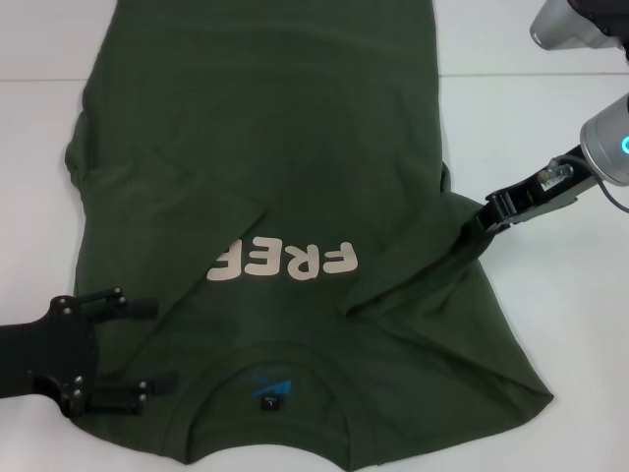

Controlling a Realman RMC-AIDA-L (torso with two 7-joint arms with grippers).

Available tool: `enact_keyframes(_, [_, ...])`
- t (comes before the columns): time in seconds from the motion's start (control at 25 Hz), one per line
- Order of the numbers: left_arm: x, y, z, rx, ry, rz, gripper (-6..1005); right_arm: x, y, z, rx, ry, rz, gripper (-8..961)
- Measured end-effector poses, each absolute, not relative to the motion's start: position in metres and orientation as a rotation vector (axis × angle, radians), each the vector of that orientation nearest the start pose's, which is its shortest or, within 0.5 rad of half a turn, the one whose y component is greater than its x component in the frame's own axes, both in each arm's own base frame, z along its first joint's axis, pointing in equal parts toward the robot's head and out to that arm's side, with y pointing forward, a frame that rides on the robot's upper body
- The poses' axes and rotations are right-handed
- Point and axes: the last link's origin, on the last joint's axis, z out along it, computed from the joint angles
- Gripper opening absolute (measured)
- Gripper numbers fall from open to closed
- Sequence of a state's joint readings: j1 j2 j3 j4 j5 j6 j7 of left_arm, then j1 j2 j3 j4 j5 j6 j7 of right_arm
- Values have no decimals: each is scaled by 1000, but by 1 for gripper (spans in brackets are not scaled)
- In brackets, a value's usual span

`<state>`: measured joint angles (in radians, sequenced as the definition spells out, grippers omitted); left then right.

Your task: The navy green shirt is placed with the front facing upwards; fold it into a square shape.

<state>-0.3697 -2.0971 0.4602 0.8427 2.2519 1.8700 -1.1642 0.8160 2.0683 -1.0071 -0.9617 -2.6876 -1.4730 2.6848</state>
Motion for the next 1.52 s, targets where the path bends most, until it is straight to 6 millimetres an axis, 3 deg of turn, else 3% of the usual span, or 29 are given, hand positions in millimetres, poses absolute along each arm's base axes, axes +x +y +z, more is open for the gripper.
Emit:
enact_keyframes(0.16, [-309, 255, 34, -2816, -446, -590, 900, 207, 403, 7, -2346, 1429, -300, 218])
enact_keyframes(0.36, [-309, 255, 34, -2814, -447, -590, 900, 201, 406, 8, -2367, 1369, -284, 27])
enact_keyframes(0.56, [-309, 256, 34, -2816, -445, -591, 900, 183, 416, 8, -2415, 1221, -248, 16])
enact_keyframes(0.84, [-309, 255, 34, -2811, -457, -597, 900, 154, 428, -15, -2489, 991, -248, 13])
enact_keyframes(1.04, [-310, 255, 34, -2807, -464, -599, 900, 146, 430, -34, -2531, 944, -303, 13])
enact_keyframes(1.24, [-311, 253, 34, -2797, -475, -604, 900, 132, 427, -41, -2611, 893, -277, 47])
enact_keyframes(1.48, [-312, 252, 33, -2788, -487, -615, 899, 124, 436, -35, -2590, 840, -213, 244])
enact_keyframes(1.52, [-312, 252, 33, -2784, -490, -616, 899, 124, 437, -35, -2585, 834, -208, 363])
